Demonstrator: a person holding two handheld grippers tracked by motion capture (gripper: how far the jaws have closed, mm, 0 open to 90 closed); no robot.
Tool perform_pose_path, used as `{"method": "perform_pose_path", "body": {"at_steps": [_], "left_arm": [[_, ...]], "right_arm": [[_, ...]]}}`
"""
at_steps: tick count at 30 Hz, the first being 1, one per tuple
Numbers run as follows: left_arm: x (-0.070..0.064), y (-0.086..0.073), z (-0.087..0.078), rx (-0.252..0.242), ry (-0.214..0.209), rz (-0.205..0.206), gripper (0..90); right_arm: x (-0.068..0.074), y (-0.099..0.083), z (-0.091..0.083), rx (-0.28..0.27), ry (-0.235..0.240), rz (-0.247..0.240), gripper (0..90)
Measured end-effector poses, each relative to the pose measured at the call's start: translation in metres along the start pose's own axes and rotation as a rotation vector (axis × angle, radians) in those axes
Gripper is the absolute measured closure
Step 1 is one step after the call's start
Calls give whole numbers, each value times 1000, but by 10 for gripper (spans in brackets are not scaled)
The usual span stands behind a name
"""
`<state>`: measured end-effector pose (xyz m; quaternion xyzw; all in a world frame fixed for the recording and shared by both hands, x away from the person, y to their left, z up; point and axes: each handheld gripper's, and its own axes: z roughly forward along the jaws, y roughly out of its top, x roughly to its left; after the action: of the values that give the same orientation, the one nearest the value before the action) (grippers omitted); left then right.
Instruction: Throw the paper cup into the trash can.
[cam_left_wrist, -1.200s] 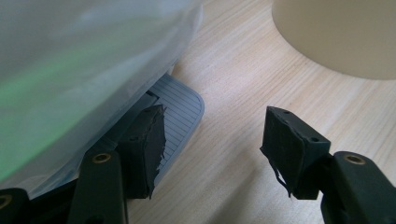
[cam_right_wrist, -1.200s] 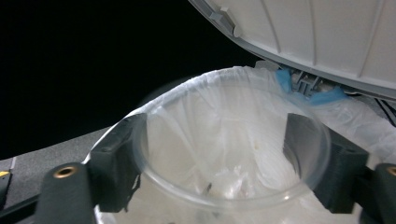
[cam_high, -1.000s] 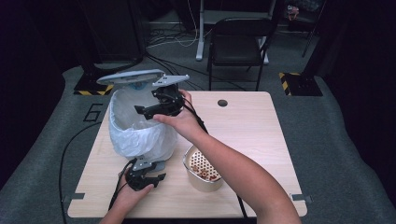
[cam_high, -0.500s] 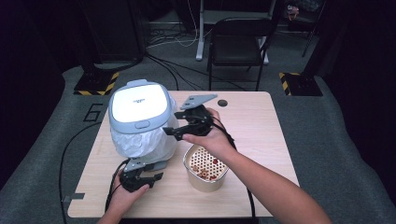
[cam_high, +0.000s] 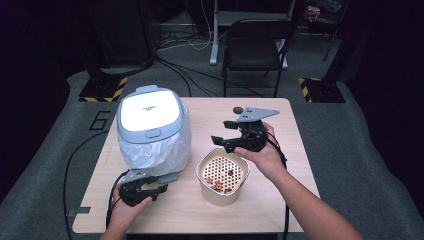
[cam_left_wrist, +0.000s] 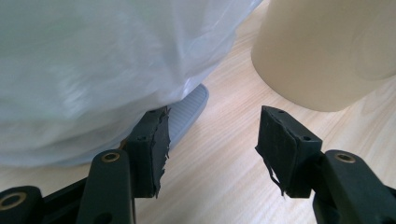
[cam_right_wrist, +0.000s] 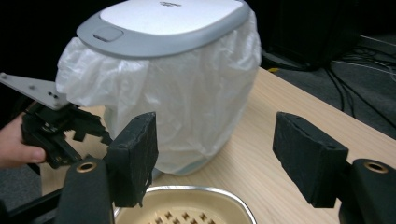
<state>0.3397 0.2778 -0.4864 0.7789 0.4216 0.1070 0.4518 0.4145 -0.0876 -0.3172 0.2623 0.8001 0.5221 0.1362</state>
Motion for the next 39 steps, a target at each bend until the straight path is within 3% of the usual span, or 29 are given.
{"method": "perform_pose_path", "body": {"at_steps": [1,6,9,12,15,17,21,23,28,32,34,39], "left_arm": [[0,-1,-3,3,-1,-12,433],[9,-6,-15,15,-8,19,426],[15,-13,-23,42,-4,16,413],[24,-22,-31,45,28,-3,400],[35,-24,-34,26,66,-30,395],[42,-25,-32,15,107,-34,395],[55,-28,-28,5,157,-62,392],[61,-29,-26,-7,179,-74,382],[68,-32,-17,-13,228,-110,372],[71,-33,-17,-18,258,-95,373],[72,-33,-18,-23,256,-112,373],[71,-33,-18,-20,258,-105,369]], "right_arm": [[-1,-3,-3,-2,-7,4,306],[-8,-28,-27,-2,-78,-6,299],[-14,-50,-42,-2,-127,16,271],[-20,-79,-51,39,-223,2,260],[-29,-111,-55,77,-281,61,255],[-36,-133,-58,93,-355,80,255],[-53,-174,-59,98,-460,143,247],[-63,-194,-55,142,-493,192,246],[-79,-220,-43,196,-495,254,243],[-81,-228,-34,241,-506,235,241],[-81,-229,-33,241,-497,229,241],[-83,-230,-36,214,-504,240,241]]}}
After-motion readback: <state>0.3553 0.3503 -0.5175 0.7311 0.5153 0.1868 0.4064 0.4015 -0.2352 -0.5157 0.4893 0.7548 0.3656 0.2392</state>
